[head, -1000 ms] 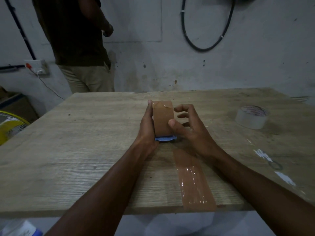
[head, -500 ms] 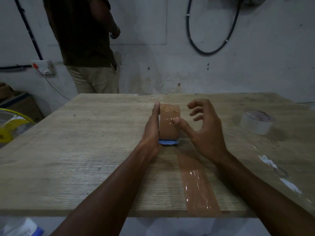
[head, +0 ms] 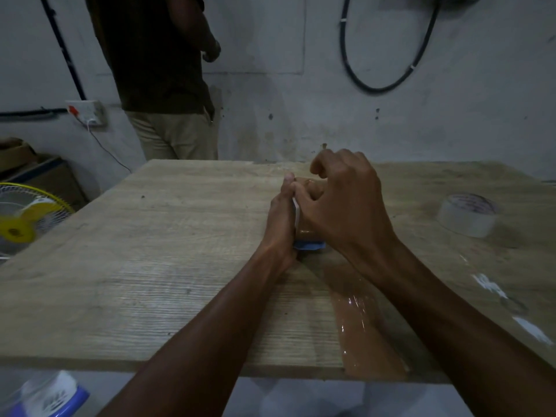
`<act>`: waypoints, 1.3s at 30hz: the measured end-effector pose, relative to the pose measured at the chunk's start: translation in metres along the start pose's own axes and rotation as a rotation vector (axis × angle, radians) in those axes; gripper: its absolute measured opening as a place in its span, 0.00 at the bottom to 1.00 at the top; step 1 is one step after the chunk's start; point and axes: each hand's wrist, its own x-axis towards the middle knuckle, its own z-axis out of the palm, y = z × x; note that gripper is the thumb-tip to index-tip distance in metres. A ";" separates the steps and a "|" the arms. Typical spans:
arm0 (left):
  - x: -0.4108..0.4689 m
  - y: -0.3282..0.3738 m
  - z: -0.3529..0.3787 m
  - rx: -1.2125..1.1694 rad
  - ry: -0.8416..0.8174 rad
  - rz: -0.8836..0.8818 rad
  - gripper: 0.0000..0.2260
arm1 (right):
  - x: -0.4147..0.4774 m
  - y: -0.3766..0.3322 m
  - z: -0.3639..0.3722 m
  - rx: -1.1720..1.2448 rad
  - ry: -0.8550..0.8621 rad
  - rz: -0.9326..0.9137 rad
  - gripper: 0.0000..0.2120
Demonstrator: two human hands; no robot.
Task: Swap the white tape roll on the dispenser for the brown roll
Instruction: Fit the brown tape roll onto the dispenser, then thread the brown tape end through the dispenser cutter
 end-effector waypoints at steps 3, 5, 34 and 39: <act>-0.002 0.001 0.000 0.002 0.014 0.005 0.28 | -0.001 0.000 0.000 -0.051 -0.021 -0.041 0.11; -0.001 0.000 0.000 0.011 0.015 0.012 0.27 | -0.001 -0.001 0.000 -0.056 -0.036 -0.057 0.09; 0.002 -0.001 -0.007 -0.103 -0.186 -0.094 0.25 | 0.038 0.038 -0.012 0.223 -0.369 0.238 0.07; 0.001 -0.001 -0.006 -0.052 -0.180 -0.072 0.26 | 0.026 0.042 -0.017 0.410 -0.401 0.359 0.15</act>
